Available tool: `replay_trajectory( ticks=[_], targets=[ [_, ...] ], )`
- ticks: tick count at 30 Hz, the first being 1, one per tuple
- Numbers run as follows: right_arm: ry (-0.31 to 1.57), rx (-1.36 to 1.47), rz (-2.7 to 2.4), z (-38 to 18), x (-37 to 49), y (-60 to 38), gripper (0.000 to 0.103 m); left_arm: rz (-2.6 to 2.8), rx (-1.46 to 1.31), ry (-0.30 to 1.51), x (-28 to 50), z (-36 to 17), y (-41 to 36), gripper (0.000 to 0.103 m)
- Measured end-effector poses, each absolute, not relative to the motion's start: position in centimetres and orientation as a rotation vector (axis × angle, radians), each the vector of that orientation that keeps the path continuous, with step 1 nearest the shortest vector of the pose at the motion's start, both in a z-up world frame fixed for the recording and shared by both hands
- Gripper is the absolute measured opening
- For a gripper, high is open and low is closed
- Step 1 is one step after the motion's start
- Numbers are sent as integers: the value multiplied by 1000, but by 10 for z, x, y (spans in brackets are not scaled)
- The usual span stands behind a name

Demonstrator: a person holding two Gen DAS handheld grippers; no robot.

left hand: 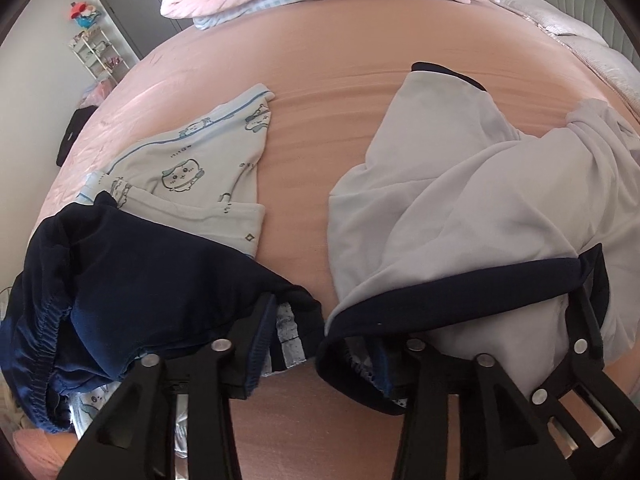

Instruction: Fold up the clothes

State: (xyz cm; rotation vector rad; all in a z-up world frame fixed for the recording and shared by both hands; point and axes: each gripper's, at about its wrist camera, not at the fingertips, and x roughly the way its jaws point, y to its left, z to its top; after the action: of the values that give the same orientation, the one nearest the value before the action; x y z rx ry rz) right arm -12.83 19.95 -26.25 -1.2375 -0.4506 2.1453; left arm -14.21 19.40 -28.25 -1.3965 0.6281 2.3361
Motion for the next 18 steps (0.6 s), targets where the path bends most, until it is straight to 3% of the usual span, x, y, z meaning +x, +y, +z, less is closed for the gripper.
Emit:
replay_trajectory(
  ticks=[3,5,14,18],
  targets=[
    [-485,-1250,2170,-266,-128,192,56,2334,-1422,589,-147,-289,193,74],
    [-495,-1266,2180,-269,-128,188,53,2332,-1438,564,-150,-293,193,79],
    [-454,-1306,2213,-273,-127,187,53,2322,-1500,443,-162,-311,188,82],
    [-438,-1350,2260,-275,-128,183,40,2331,-1472,449,-159,-317,190,82]
  ],
)
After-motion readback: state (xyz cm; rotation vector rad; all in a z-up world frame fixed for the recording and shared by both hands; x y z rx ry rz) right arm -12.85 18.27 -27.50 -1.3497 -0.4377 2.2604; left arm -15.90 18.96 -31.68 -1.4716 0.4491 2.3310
